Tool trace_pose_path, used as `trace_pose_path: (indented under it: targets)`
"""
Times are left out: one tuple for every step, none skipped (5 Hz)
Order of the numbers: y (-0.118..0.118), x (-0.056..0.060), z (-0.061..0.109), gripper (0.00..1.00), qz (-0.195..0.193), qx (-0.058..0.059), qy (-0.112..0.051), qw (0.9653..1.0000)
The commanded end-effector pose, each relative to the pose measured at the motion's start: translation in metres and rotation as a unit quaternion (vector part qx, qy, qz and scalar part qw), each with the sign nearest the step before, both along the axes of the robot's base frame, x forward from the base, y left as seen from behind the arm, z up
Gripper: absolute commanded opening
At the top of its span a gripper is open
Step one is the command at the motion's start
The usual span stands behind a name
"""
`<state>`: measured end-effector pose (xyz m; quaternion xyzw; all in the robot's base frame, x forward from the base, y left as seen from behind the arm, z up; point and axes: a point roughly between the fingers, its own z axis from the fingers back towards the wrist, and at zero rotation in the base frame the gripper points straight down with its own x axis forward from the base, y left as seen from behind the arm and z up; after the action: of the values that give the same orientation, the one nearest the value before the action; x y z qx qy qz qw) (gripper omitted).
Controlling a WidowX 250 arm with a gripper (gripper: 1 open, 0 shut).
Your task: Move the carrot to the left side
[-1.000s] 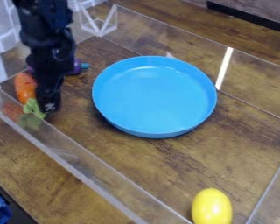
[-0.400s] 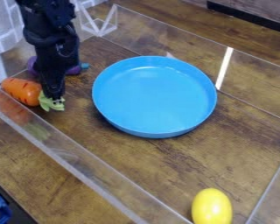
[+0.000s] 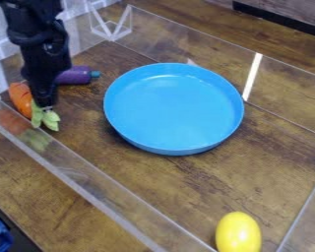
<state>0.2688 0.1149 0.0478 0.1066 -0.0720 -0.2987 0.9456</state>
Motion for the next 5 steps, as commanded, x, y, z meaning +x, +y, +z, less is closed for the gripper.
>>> trace_pose_path:
  targets:
    - [0.0124, -0.0047, 0.0038, 0.00, 0.001, -0.002, -0.020, 0.9998]
    - [0.0195, -0.0095, 0.0021, 0.00, 0.000, -0.009, -0.026, 0.9996]
    - [0.0214, -0.0131, 0.0052, 0.00, -0.018, -0.021, -0.033, 0.9991]
    - [0.0220, -0.0133, 0.0094, 0.00, -0.035, -0.032, -0.041, 0.9980]
    - [0.0140, -0.0114, 0.0102, 0.00, -0.044, -0.040, -0.044, 0.9973]
